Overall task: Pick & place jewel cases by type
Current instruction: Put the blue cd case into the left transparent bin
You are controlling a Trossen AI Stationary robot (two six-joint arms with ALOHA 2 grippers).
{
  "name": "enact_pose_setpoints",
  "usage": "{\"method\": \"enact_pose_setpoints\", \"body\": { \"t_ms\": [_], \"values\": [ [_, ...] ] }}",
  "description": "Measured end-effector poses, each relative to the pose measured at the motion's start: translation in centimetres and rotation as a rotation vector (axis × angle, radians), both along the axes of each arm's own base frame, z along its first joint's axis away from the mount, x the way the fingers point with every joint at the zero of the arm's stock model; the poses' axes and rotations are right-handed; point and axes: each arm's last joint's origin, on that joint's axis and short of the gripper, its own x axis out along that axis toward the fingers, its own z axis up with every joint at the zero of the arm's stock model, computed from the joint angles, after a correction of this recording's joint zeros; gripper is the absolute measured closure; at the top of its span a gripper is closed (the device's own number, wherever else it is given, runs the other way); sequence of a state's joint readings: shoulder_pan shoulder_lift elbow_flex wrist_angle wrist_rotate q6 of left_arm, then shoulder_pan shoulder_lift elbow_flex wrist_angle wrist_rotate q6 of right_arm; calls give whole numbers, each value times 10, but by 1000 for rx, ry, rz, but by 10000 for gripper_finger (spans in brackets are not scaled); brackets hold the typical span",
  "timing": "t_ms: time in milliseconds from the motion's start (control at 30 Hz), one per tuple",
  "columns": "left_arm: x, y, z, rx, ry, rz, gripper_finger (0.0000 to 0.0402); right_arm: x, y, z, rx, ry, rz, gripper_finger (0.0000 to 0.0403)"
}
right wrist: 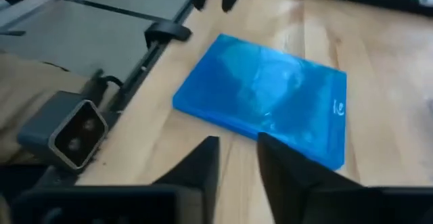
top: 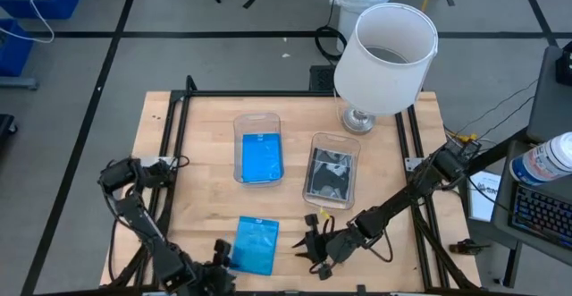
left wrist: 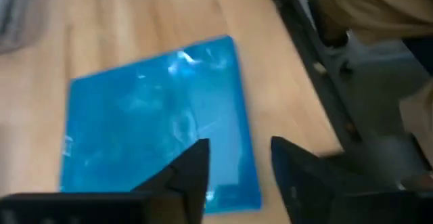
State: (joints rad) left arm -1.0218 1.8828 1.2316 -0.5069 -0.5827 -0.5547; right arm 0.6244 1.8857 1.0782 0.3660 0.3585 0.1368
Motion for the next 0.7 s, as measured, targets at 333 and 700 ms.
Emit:
{"method": "enact_pose_setpoints", "body": {
  "t_ms": [333, 700],
  "values": [
    [-28, -19, -26, 80, 28, -68, 148, 46, -10, -28, 58, 66, -52, 223],
    [-27, -12, -41, 184, 54, -47, 144, 68, -54, -32, 202, 169, -135, 225]
  ]
}}
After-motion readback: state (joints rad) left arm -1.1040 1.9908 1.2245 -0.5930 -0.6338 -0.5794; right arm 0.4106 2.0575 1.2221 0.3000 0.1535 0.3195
